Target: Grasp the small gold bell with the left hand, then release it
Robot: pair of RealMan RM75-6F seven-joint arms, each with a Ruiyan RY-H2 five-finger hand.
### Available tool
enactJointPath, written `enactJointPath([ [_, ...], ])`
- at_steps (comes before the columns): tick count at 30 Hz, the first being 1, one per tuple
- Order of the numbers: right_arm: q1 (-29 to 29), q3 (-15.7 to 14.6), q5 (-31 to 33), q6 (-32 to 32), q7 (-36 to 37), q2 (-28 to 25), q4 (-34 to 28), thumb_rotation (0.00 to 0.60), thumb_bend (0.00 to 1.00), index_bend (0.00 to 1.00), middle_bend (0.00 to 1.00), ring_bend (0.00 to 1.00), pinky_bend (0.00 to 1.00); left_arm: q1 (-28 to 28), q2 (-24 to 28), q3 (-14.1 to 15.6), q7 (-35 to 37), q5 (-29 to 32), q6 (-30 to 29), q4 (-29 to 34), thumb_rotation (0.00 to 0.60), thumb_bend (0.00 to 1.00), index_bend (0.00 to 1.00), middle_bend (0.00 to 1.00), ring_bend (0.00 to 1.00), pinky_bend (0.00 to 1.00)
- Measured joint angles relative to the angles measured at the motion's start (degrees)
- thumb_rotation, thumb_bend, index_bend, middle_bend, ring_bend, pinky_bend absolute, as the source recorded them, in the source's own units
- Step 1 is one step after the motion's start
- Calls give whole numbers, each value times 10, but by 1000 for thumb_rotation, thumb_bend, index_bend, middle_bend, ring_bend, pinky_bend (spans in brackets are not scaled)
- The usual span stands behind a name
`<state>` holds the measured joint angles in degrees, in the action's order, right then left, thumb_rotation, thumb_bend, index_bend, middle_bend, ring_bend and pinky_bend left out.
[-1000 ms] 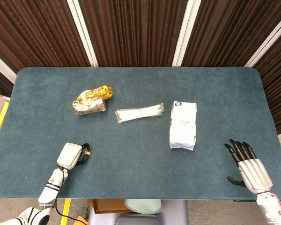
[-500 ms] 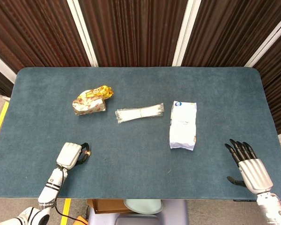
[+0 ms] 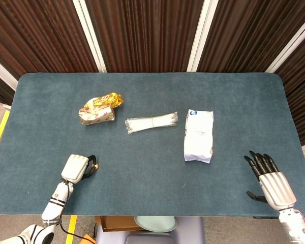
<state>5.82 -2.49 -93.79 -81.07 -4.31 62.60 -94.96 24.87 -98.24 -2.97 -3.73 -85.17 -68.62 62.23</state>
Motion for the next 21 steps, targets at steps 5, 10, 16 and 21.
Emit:
enactJointPath([
  [5,0,0,0,0,0,0,0,600,212,0,0,0,0,1,0,1,0,1,1,-1,600,406,579,1000,998,1000],
  [10,0,0,0,0,-1,0,0,600,212,0,0,0,0,2,-1,0,2,3,1,-2,600,407,591,1000,998,1000],
  [16,0,0,1,0,-2,1,0,600,212,0,0,0,0,3,-2,1,2,5,4,-4,600,437,632,1000,998,1000],
  [21,0,0,0,1,-2,1,0,600,212,0,0,0,0,3,-9,-1,11,3,-4,-12,600,462,680,1000,1000,1000],
])
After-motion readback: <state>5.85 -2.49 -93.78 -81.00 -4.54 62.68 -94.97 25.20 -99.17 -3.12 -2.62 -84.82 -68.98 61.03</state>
